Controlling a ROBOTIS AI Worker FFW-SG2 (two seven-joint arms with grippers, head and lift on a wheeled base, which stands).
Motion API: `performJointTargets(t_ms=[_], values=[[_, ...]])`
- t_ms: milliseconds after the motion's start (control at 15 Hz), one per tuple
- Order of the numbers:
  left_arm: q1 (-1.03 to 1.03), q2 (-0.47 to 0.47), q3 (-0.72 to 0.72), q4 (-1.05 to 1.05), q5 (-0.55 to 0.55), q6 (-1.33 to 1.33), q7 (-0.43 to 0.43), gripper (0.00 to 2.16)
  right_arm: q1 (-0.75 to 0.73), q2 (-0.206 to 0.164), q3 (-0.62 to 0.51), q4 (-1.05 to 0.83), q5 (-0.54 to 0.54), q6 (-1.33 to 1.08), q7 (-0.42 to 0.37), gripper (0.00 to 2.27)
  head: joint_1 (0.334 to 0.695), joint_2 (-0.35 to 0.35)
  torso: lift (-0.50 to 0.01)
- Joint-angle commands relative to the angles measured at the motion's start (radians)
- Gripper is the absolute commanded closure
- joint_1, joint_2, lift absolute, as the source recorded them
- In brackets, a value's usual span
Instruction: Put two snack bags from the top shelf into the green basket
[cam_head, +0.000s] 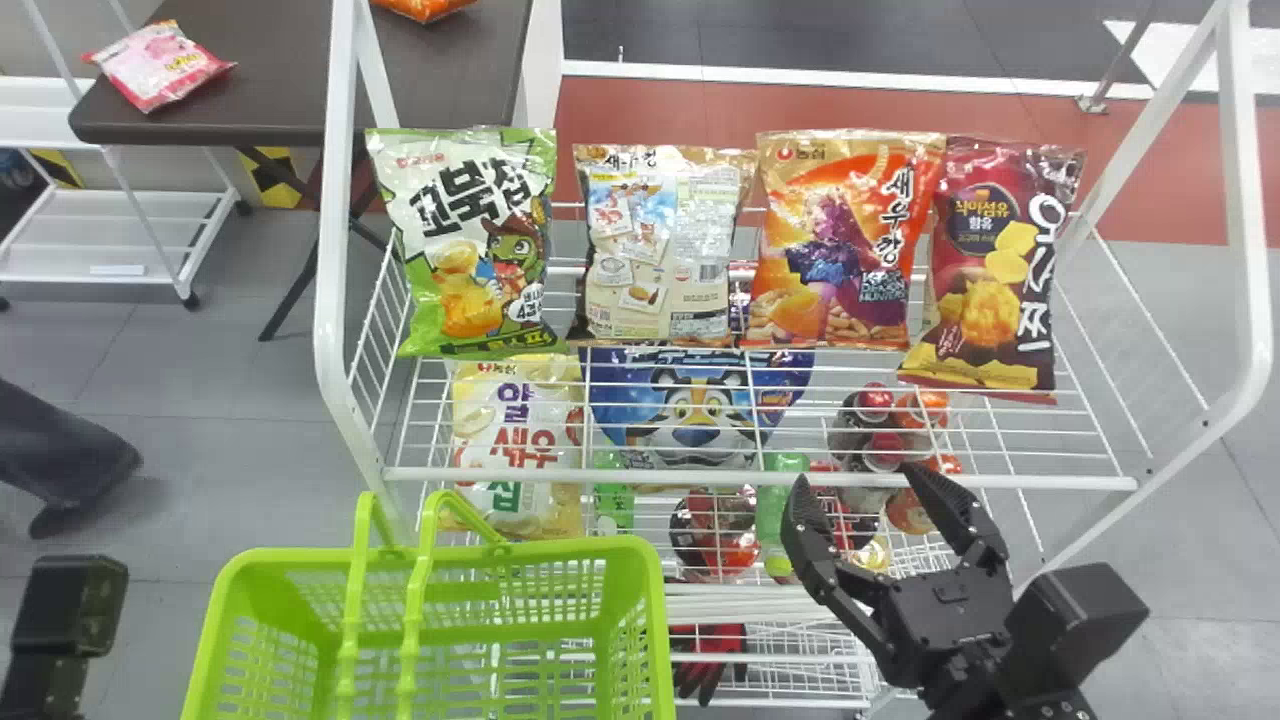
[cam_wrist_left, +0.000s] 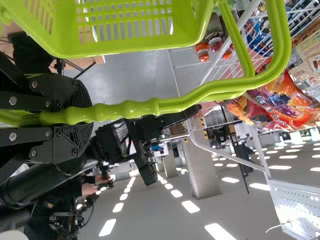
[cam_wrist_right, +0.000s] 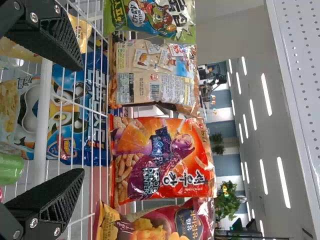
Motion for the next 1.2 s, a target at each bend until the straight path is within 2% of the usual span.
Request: performJointTargets(t_ms=[0,267,400,533,800,1067,1133], values=[[0.0,0.0,-0.003,0.0,-0.002,0.001,0.0,2.15,-0.016,0.003,0.002,0.0,0.0,0.017,0.0,0.08,0.695,-0.032,-0.001],[-0.001,-0.002,-0.012,0.0,-0.005,0.001,0.001,2.15,-0.114,0.011,0.037,0.003,0.0,0.118,-0.015,0.08,0.695,-0.026,-0.001],[-0.001,-0.002,-0.014,0.0,-0.006,0.001,0.0,2.15,-0.169,0.029,0.068,0.017,0.002,0.158,-0.021,0.08,0.695,-0.006,-0.001],[-0.001,0.002,-0.021,-0.002,-0.006,0.001,0.001,2.15,-0.221,0.035,0.123,0.035,0.012,0.167,-0.067,0.08,0.695,0.021,-0.001],[-0.043,0.018,-0.066,0.007,-0.021,0.001,0.003,2.15,-0.341,0.08,0.19,0.077,0.043,0.223,-0.13,0.08,0.695,0.096,-0.001],[-0.074,0.041,-0.098,0.026,-0.025,0.001,0.005,2.15,-0.473,0.12,0.233,0.173,0.054,0.253,-0.201,0.08,0.695,0.111,-0.001],[-0.074,0.044,-0.1,0.026,-0.026,0.001,0.005,2.15,-0.514,0.12,0.247,0.215,0.055,0.25,-0.23,0.08,0.695,0.116,-0.001]])
